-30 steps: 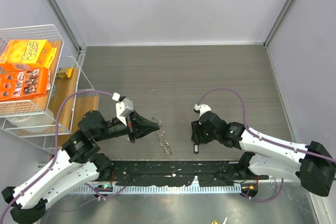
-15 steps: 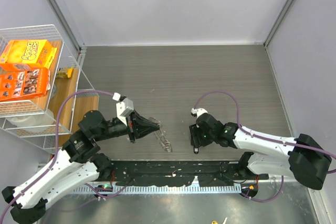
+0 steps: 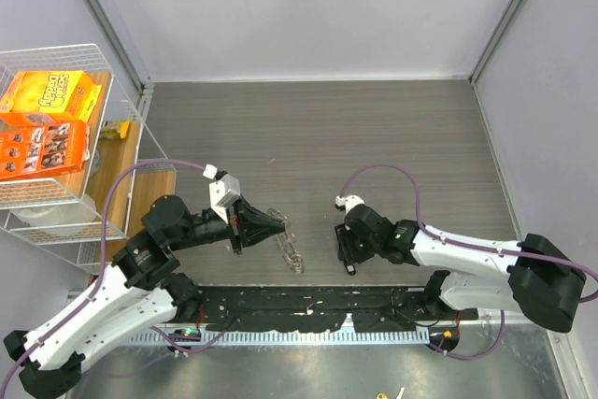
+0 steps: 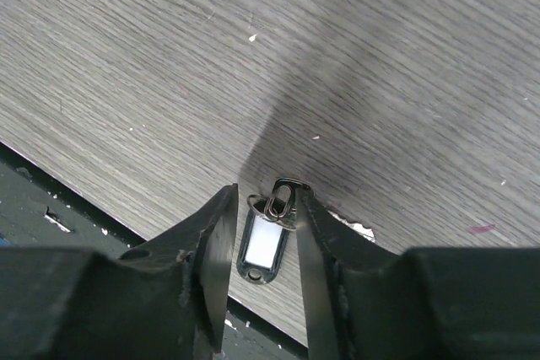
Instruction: Put the keys on the keyring
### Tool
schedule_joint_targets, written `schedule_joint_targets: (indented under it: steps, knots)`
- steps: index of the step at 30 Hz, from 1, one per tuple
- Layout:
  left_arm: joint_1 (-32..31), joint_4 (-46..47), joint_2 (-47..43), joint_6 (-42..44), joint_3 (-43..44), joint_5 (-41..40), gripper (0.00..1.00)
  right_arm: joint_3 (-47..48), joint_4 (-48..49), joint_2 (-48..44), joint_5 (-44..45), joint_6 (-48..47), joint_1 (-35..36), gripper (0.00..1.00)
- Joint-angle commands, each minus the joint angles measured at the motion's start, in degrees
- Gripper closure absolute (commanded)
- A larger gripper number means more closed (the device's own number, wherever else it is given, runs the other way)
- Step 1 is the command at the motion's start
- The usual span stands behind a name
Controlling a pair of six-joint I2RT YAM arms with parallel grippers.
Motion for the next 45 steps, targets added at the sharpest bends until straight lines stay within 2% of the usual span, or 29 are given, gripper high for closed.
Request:
schedule_joint_targets:
  steps: [1,4,9,22,34,45]
  knots:
    - [0.0,2.8,-0.3,0.1,0.7,0.9,1.00,0.8,0.6,0.3,1.6,0.0,1.0,0.65]
    - [0.0,2.8,-0.2,0.1,0.6,0.9,1.00,0.8,0.3,0.0,2.0,0.0,1.4,0.73]
    - [0.0,2.7,-0.4,0.2,0.6,0.9,1.00,0.7,-0.3,-1.2,3.4,0.1,2.3,0.95]
    - [0.0,2.8,0.0,0.1,0.8,1.2,1.00,6.9,-8.5,-11.6,8.4,0.5,5.1,0.94]
    - [0.0,3.4,0.5,0.2,1.3,-0.3,1.00,14.2,-9.2,-23.3,-4.2,-6.2,5.4,0.94]
    - [-0.1,4.6,0.9,0.3,1.0,-1.2,1.00,23.6,-8.0,-23.4,-13.5,-13.7,5.4,0.94]
